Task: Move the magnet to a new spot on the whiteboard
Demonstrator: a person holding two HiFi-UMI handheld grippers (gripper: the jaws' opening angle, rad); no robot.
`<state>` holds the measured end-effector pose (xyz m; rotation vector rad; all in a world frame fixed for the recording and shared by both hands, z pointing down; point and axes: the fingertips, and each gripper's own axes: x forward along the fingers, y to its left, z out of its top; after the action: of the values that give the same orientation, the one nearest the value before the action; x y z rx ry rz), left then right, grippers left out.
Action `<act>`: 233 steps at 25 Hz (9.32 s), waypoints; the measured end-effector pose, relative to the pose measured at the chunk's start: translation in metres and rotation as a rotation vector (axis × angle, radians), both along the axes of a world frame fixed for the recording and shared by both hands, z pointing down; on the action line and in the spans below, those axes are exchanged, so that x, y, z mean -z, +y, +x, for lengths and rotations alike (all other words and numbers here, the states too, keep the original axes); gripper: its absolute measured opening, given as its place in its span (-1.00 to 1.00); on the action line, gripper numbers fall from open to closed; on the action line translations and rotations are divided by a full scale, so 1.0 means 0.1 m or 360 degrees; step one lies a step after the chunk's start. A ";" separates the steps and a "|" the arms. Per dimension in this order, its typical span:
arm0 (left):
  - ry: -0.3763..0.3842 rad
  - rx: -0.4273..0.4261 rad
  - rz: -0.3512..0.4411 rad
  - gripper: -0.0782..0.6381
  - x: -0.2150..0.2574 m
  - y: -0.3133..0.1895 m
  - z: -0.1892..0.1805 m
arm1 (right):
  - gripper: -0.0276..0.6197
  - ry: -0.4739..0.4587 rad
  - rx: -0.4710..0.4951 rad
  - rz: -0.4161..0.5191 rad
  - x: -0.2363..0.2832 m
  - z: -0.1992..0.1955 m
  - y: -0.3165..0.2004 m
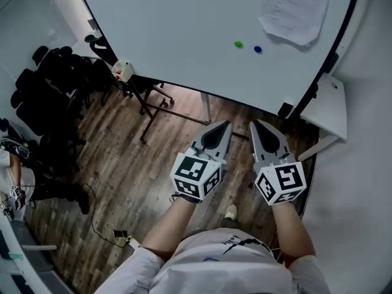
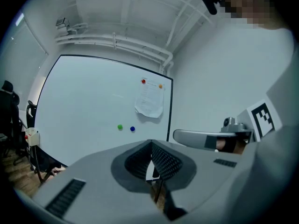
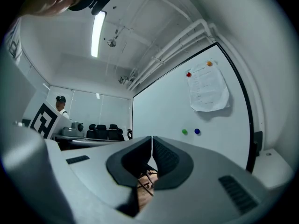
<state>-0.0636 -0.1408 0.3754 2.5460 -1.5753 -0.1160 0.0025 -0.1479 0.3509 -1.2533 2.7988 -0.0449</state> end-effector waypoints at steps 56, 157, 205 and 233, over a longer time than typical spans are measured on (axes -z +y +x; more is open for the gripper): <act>-0.0001 -0.0325 -0.0040 -0.76 -0.29 -2.64 -0.56 | -0.50 0.0516 -0.0953 0.0039 -0.40 -0.05 -3.36; 0.0045 -0.0459 0.0237 -0.76 0.84 -2.14 1.14 | -0.53 0.0400 -0.0829 0.0265 0.94 1.43 -2.41; 0.0070 -0.0502 0.0184 -0.75 0.65 -2.39 0.83 | -0.52 0.0539 -0.1051 0.0170 1.08 1.47 -3.13; 0.0011 -0.0391 0.0136 -0.76 0.52 -1.69 1.06 | -0.80 0.0132 -0.0518 0.0031 0.36 1.26 -1.88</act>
<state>0.0420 -0.3096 0.3232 2.7767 -1.2675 -0.1673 0.1286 -0.3360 0.3144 -1.7235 2.6126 0.0544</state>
